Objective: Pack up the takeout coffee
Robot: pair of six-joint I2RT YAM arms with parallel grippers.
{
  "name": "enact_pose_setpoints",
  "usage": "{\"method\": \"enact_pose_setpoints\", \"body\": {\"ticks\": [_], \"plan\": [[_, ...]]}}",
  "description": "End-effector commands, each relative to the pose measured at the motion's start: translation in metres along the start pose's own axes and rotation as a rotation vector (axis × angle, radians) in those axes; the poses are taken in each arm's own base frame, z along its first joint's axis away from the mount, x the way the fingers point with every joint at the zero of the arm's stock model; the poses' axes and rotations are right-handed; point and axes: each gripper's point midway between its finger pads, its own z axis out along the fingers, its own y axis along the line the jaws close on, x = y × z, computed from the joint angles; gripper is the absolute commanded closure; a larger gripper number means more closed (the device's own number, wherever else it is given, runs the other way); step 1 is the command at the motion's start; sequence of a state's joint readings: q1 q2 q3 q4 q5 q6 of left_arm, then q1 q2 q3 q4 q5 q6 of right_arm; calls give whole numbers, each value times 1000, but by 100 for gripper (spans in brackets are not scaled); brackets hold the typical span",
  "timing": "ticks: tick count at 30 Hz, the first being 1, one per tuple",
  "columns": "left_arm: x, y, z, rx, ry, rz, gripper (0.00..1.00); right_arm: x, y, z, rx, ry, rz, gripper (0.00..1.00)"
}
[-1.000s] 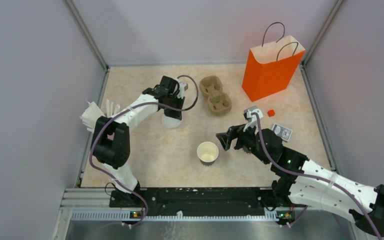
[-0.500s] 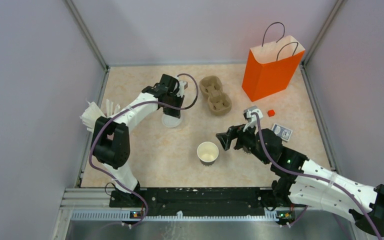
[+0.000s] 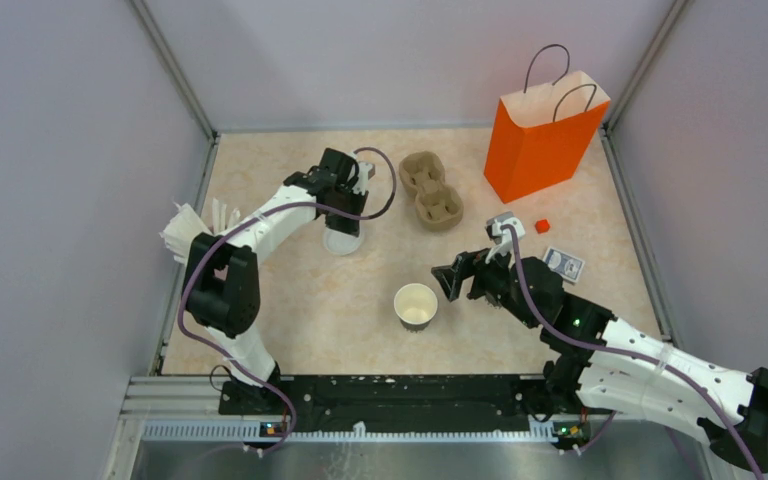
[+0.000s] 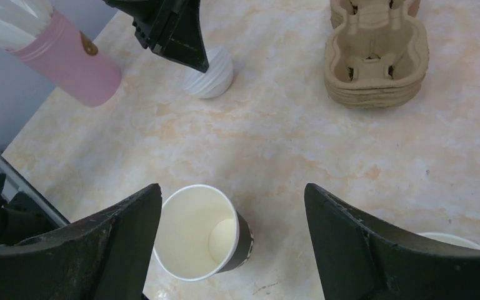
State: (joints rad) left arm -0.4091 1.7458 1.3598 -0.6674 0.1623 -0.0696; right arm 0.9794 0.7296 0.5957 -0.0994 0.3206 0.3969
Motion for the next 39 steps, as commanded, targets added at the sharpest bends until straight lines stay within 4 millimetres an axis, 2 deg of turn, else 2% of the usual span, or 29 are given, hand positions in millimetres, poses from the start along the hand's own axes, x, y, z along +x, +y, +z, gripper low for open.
{"method": "enact_pose_setpoints", "body": {"ticks": [1,19,23,25,29,35,39], "plan": [[-24,1,-15,-18,-73,14,100,-10,6,0,-14,-25,17,17],[-35,4,-35,-51,-112,23,100,-7,8,3,-23,-22,14,17],[-29,27,-34,-188,-116,-36,63,-9,10,3,-32,-26,15,17],[-28,32,-36,-217,-145,-40,58,-9,10,3,-32,-25,14,18],[-25,48,-35,-299,-167,-45,60,-9,10,2,-31,-21,13,18],[-10,50,-13,-287,-93,-26,62,-12,10,0,-32,-29,14,18],[-5,55,-7,-308,-82,-27,63,-13,9,-2,-31,-32,15,18]]}}
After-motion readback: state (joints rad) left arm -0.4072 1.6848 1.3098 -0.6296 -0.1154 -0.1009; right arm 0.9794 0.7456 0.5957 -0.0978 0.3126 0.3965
